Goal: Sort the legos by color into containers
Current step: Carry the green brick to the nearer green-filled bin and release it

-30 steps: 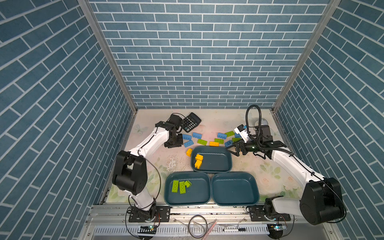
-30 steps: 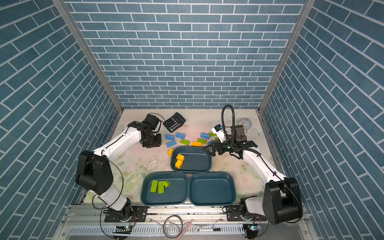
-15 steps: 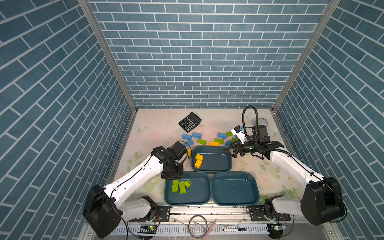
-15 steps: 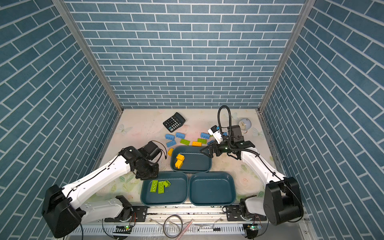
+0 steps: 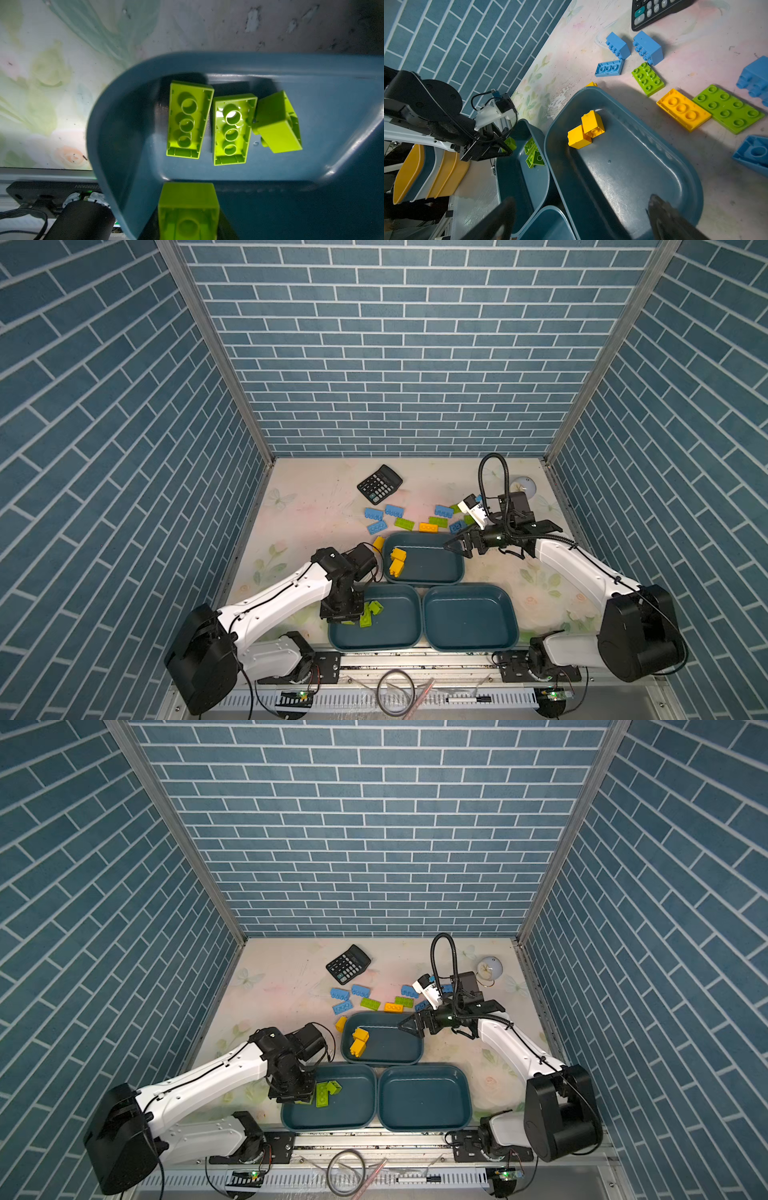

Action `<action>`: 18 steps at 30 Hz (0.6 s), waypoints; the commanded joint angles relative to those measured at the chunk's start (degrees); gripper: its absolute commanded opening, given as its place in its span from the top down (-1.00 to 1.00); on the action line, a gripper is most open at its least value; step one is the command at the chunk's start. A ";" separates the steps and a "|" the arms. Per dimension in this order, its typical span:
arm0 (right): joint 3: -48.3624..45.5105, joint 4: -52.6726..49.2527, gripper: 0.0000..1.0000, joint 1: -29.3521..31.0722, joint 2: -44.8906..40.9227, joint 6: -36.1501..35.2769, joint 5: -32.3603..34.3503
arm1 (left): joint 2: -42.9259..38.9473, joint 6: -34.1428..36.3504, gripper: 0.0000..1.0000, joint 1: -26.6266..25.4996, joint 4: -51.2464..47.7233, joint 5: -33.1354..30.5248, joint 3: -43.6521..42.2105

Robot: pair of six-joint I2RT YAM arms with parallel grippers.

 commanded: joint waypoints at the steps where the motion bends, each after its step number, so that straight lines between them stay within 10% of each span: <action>1: 1.83 -0.99 -0.98 0.34 0.29 -1.09 -1.70 | -0.83 -0.42 0.20 -0.49 -1.71 0.17 -1.24; 18: 4.26 -3.66 -0.98 0.42 1.68 -2.74 -0.66 | 4.89 5.71 -0.15 1.20 -3.14 -3.76 11.86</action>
